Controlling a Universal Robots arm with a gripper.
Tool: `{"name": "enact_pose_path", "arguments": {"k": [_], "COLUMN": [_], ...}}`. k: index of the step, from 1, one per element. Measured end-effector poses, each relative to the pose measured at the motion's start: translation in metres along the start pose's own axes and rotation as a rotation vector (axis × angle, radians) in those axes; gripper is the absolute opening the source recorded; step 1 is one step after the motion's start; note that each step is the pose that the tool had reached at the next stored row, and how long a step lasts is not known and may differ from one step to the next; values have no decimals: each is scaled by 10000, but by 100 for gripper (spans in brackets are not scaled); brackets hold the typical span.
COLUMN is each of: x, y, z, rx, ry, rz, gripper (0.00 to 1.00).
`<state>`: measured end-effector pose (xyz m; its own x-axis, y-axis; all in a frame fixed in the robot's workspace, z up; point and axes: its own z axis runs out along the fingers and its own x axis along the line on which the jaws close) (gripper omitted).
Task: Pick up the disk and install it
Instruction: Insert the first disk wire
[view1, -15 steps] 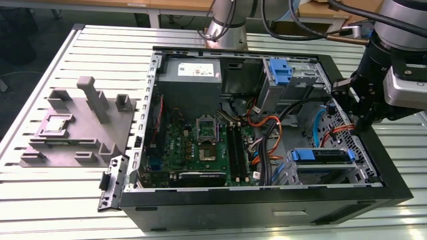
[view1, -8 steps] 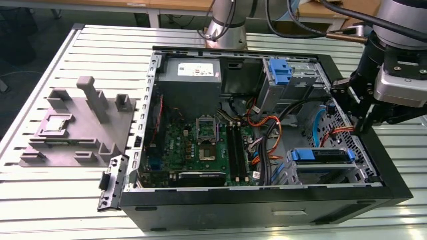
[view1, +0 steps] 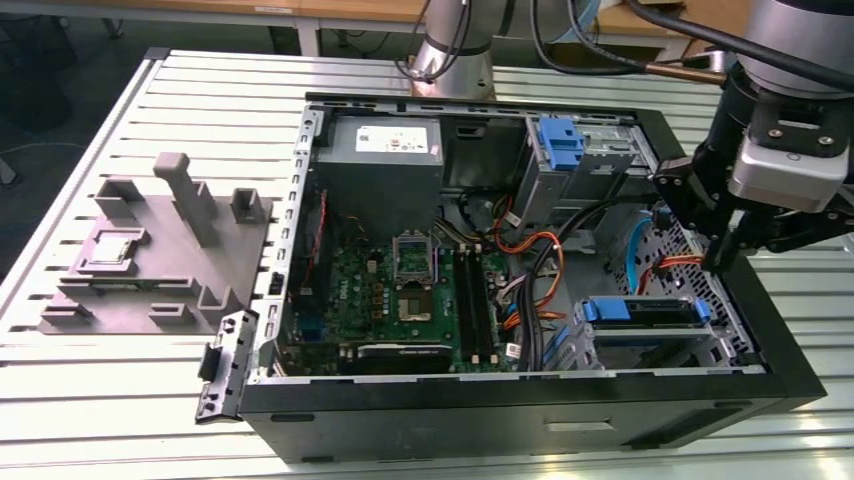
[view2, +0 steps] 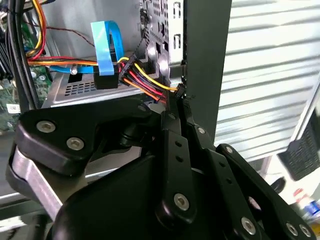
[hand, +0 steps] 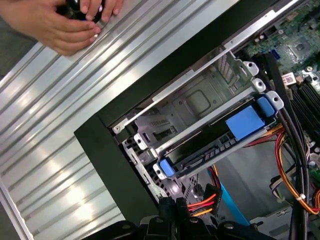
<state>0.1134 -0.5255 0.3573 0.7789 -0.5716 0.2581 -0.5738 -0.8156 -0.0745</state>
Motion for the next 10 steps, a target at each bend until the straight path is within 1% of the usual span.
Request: {"name": "enact_pose_path", "arguments": {"k": [7, 8, 10], "x": [-1, -1, -1], "y": [0, 0, 0], "z": [4, 4, 4], "rx": [-329, -359, -363], "ry": [95, 107, 109], "rz": [1221, 1313, 1326], "gripper": [16, 16, 16]}}
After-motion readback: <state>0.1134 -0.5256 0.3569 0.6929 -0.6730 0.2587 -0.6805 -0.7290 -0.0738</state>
